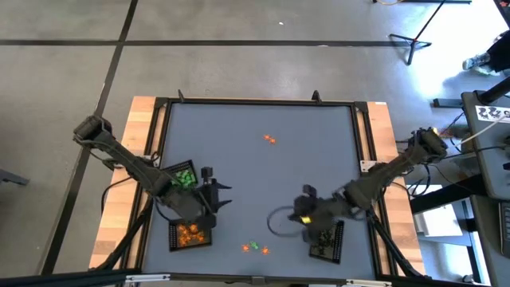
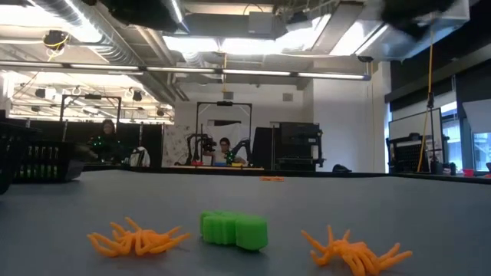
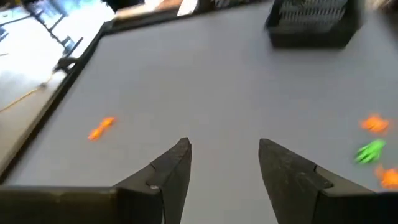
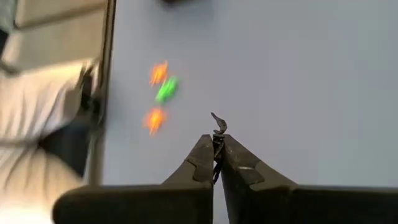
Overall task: Sort Halloween decoration
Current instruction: Put the black spider toy into the bottom right black bin, then put the orange spider toy into the bottom left black bin
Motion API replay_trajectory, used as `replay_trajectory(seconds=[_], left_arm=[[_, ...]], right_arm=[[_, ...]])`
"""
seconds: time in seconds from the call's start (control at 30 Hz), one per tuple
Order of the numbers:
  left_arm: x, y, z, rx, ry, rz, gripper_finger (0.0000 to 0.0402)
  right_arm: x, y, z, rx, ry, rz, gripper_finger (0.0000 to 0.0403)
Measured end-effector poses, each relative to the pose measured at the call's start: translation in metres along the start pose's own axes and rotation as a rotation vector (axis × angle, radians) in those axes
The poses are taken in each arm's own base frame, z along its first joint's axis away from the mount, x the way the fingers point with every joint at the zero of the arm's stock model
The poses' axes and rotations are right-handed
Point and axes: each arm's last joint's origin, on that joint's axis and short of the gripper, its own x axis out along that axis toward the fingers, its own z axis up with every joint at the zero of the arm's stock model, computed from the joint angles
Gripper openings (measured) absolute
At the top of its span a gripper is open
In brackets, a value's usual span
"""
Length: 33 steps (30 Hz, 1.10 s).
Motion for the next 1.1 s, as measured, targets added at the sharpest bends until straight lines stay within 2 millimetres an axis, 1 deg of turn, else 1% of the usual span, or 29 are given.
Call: replay_trajectory(seconds=[0.07,0.13,0.2,0.3,0.37,0.43,0.5,0.57,0.67,0.77,0.87,0.93,1.0,1.1], left_arm=[[-0.003,0.002,-0.007,-0.049,-0.086,-0.051,0.0179],[-0.006,0.003,-0.017,-0.088,-0.165,-0.110,0.0179],[-0.007,0.003,-0.022,-0.127,-0.258,-0.168,0.0179],[-0.006,0.004,-0.032,-0.146,-0.342,-0.231,0.0179],[-0.005,0.004,-0.039,-0.145,-0.357,-0.236,0.0179],[-0.004,0.005,-0.040,-0.137,-0.364,-0.234,0.0179],[-0.003,0.006,-0.039,-0.139,-0.367,-0.230,0.0179],[-0.002,0.007,-0.039,-0.138,-0.366,-0.239,0.0179],[-0.002,0.007,-0.039,-0.138,-0.365,-0.239,0.0179],[-0.002,0.007,-0.039,-0.120,-0.368,-0.235,0.0179],[-0.002,0.008,-0.039,-0.114,-0.369,-0.230,0.0179],[-0.002,0.008,-0.038,-0.119,-0.375,-0.230,0.0179],[-0.003,0.008,-0.037,-0.124,-0.383,-0.231,0.0179],[-0.003,0.008,-0.037,-0.126,-0.385,-0.230,0.0179]], right_arm=[[-0.010,0.013,-0.009,0.033,0.068,0.002,0.0009],[-0.017,0.024,-0.018,0.104,0.113,0.021,0.0013],[-0.021,0.032,-0.031,0.174,0.183,0.027,0.0013],[-0.025,0.042,-0.049,0.306,0.276,0.026,0.0011],[-0.025,0.046,-0.061,0.371,0.333,-0.009,0.0012],[-0.024,0.050,-0.069,0.410,0.367,-0.040,0.0019],[-0.021,0.051,-0.074,0.436,0.382,-0.064,0.0035],[-0.017,0.052,-0.077,0.447,0.391,-0.088,0.0060],[-0.011,0.051,-0.079,0.444,0.398,-0.113,0.0106],[-0.007,0.048,-0.077,0.457,0.405,-0.128,0.0150],[-0.003,0.040,-0.070,0.463,0.403,-0.153,0.0182],[0.000,0.030,-0.062,0.443,0.390,-0.174,0.0194],[0.005,0.018,-0.052,0.397,0.369,-0.200,0.0198],[0.014,-0.006,-0.032,0.310,0.320,-0.258,0.0195]])
